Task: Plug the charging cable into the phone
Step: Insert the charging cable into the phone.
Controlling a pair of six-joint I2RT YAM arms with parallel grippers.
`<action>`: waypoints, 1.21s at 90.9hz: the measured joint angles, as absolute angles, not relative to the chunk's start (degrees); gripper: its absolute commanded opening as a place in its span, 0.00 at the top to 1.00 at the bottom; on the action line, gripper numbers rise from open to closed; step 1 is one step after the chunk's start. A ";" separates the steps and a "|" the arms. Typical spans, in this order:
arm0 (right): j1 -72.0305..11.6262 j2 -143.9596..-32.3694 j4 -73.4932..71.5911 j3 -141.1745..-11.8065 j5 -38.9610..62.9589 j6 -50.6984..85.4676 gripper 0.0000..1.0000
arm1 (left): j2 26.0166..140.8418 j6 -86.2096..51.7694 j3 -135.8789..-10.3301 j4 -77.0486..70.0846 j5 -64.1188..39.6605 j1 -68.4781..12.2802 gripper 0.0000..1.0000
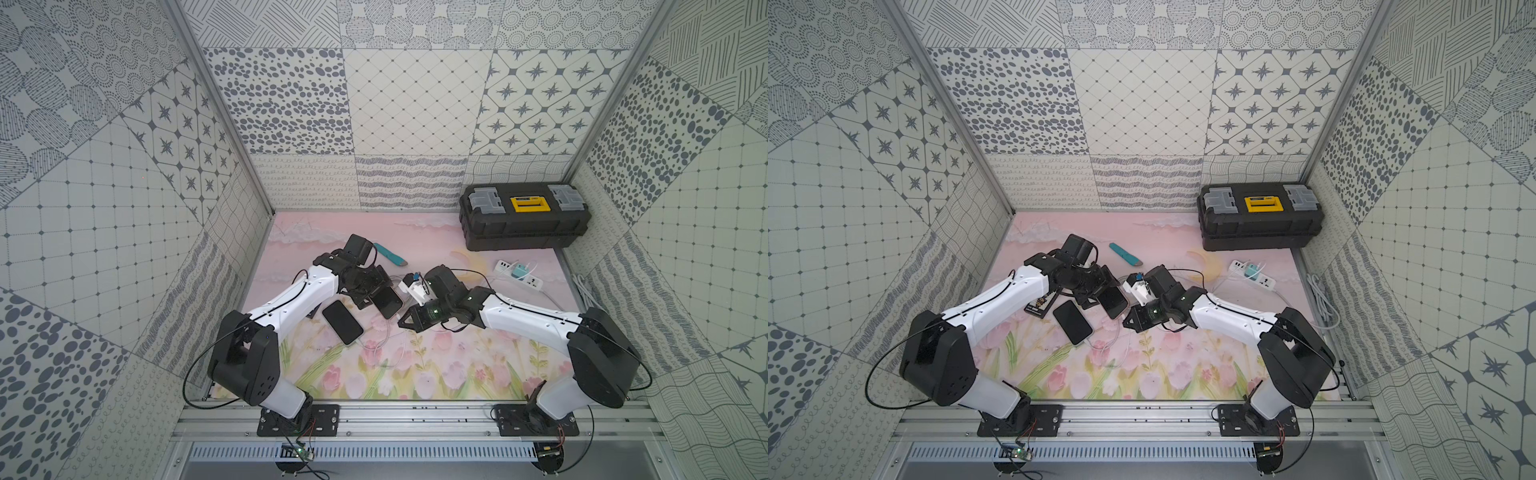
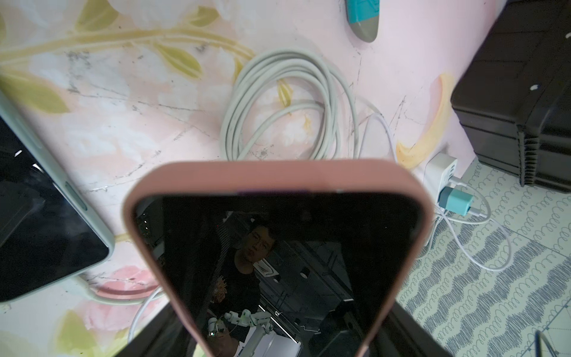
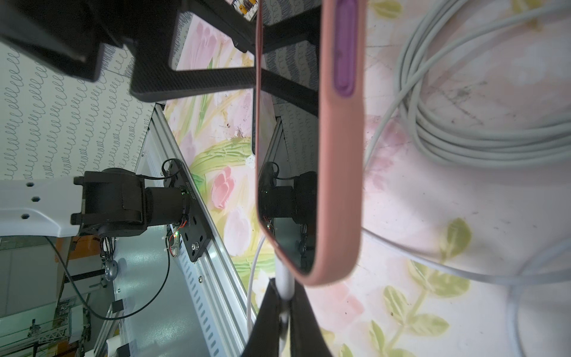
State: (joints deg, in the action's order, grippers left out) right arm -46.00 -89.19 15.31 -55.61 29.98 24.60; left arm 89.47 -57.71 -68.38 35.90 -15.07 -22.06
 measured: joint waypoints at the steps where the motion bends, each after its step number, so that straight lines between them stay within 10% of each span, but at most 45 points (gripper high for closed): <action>1: -45.98 -89.19 15.33 -55.61 30.00 24.60 1.00 | 89.47 -57.69 -68.38 35.88 -15.09 -22.06 1.00; 110: -45.23 -93.76 18.68 -60.07 31.05 22.48 1.00 | 90.59 -54.96 -68.36 35.29 -13.65 -22.06 1.00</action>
